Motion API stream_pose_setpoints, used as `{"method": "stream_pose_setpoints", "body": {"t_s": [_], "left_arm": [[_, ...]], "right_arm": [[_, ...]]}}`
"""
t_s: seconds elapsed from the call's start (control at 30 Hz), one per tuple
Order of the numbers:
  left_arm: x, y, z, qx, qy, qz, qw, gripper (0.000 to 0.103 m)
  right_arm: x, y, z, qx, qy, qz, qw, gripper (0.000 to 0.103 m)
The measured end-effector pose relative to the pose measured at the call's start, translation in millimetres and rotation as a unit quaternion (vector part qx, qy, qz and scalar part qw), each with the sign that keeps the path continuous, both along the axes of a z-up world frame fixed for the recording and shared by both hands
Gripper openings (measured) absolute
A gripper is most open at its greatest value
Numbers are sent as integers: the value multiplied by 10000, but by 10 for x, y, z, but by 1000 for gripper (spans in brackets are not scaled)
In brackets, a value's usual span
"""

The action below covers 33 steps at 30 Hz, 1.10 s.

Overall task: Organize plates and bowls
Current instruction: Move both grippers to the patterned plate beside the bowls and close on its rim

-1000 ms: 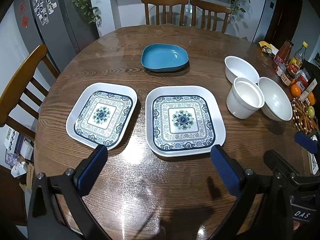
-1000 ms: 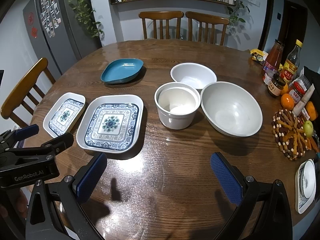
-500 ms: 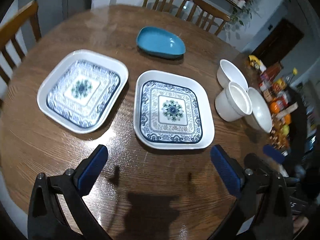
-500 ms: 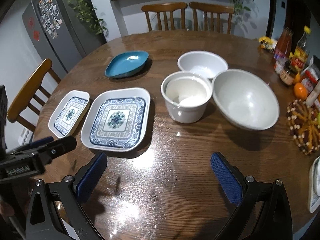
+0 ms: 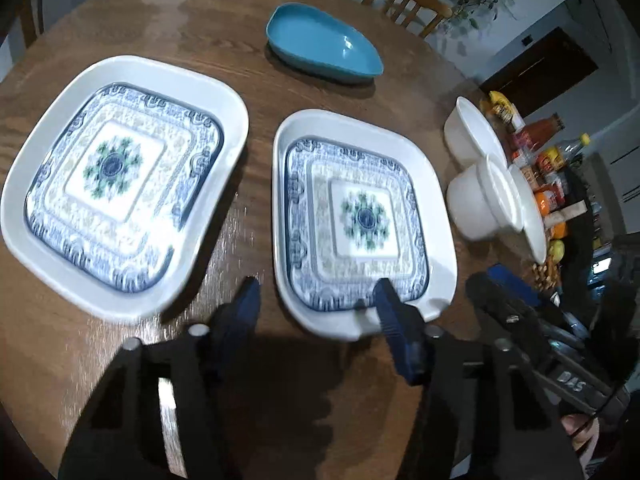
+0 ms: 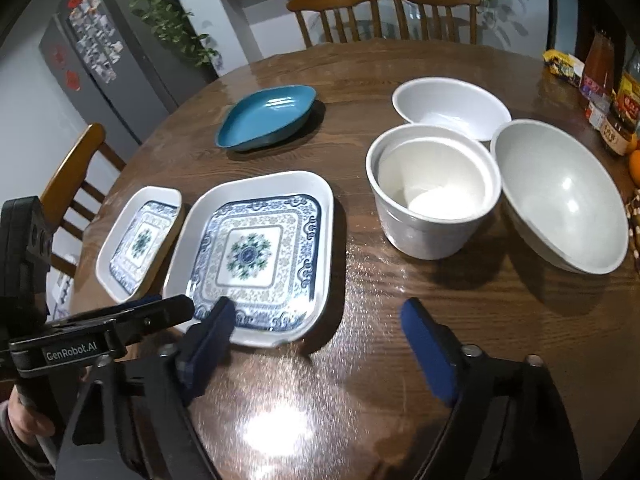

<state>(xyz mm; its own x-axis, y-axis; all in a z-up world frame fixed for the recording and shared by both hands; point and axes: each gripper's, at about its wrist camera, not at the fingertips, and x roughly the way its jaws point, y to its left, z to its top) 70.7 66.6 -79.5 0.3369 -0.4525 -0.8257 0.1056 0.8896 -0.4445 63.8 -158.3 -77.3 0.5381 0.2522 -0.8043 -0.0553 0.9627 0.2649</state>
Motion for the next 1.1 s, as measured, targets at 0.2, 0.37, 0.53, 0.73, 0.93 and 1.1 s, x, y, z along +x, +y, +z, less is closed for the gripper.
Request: {"method": "stream_pose_setpoints", "body": {"t_s": [0.2,0.37,0.53,0.73,0.93,1.1], "left_arm": [[162,53,16,-136,100,-55,9998,46],[199,18,2,-7,69,-76,9999,34],[58,119,143,80,-284,-36,9996,34],[190,66,-23,109,22,182,9998,32],[254,-40,-13,249,-41,133,9996,21],[307,-53,-39,292,78,114,9995,6]], "right_arm": [[179,23,-131,79,136,-236,9996,66],[212,30,-85,59,86,-274,9996,63],[154,140,123,-253,-147,37,9996,63],[332,74,-27,-410,81,198,9989,63],[459,55,-155,-455,166,257,9985,55],[554,89,-238,-556,243,355,9975,25]]}}
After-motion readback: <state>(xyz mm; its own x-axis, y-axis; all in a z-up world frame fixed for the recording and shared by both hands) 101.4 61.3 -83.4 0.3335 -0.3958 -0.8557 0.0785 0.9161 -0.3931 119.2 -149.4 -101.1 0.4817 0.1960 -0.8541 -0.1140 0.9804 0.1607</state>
